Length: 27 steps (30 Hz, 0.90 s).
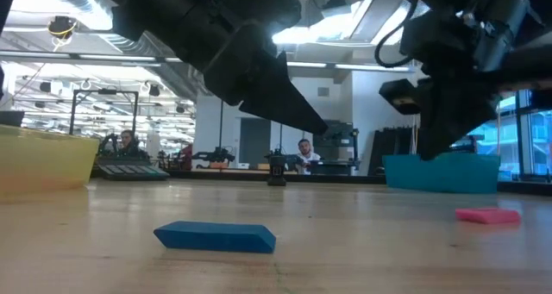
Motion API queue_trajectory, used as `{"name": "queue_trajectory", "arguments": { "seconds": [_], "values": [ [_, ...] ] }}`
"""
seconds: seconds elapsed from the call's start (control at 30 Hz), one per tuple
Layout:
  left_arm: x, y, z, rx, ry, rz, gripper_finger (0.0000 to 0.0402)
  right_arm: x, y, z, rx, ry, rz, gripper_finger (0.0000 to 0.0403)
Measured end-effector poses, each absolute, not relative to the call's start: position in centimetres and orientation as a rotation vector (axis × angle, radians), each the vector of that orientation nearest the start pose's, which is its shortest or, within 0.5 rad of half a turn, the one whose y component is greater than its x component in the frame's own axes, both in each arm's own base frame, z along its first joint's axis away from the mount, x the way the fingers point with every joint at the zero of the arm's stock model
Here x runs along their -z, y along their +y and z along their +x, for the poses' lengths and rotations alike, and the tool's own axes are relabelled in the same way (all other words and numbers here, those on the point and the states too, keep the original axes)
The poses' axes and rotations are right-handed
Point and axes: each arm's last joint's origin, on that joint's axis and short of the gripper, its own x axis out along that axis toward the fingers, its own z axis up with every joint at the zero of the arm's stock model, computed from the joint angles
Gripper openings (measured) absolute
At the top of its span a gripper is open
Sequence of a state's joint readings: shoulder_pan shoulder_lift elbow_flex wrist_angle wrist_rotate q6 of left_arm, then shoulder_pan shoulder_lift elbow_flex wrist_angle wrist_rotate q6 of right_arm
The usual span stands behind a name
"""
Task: Sort crayons/erasers/pens/pencils in bins
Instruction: Put the pink eraser into the orange bin
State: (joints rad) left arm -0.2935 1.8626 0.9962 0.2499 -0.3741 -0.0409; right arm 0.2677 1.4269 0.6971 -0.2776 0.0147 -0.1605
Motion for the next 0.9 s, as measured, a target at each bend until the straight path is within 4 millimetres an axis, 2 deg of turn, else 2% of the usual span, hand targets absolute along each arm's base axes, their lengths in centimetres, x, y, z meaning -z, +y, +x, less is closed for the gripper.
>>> {"name": "queue_trajectory", "arguments": {
  "seconds": [0.13, 0.27, 0.63, 0.77, 0.9],
  "values": [
    [-15.4, -9.9, 36.4, -0.091, 0.581, 0.164, 0.0161, -16.5, 6.9, 24.7, -0.358, 0.99, -0.164, 0.0024],
    [-15.4, -9.6, 36.5, -0.099, 0.582, 0.162, 0.0161, -15.6, 7.5, 24.7, -0.391, 1.01, -0.079, 0.0057],
    [-15.3, -8.1, 36.9, -0.099, 0.591, 0.135, 0.0161, -12.4, 10.4, 24.7, -0.452, 1.088, -0.148, 0.0176],
    [-15.3, -7.5, 37.1, -0.091, 0.594, 0.121, 0.0161, -11.7, 10.8, 24.9, -0.416, 1.1, -0.162, 0.0189],
    [-15.4, -7.3, 37.1, -0.094, 0.593, 0.119, 0.0161, -11.6, 11.0, 25.0, -0.383, 1.083, -0.19, 0.0171]
  ]
}}
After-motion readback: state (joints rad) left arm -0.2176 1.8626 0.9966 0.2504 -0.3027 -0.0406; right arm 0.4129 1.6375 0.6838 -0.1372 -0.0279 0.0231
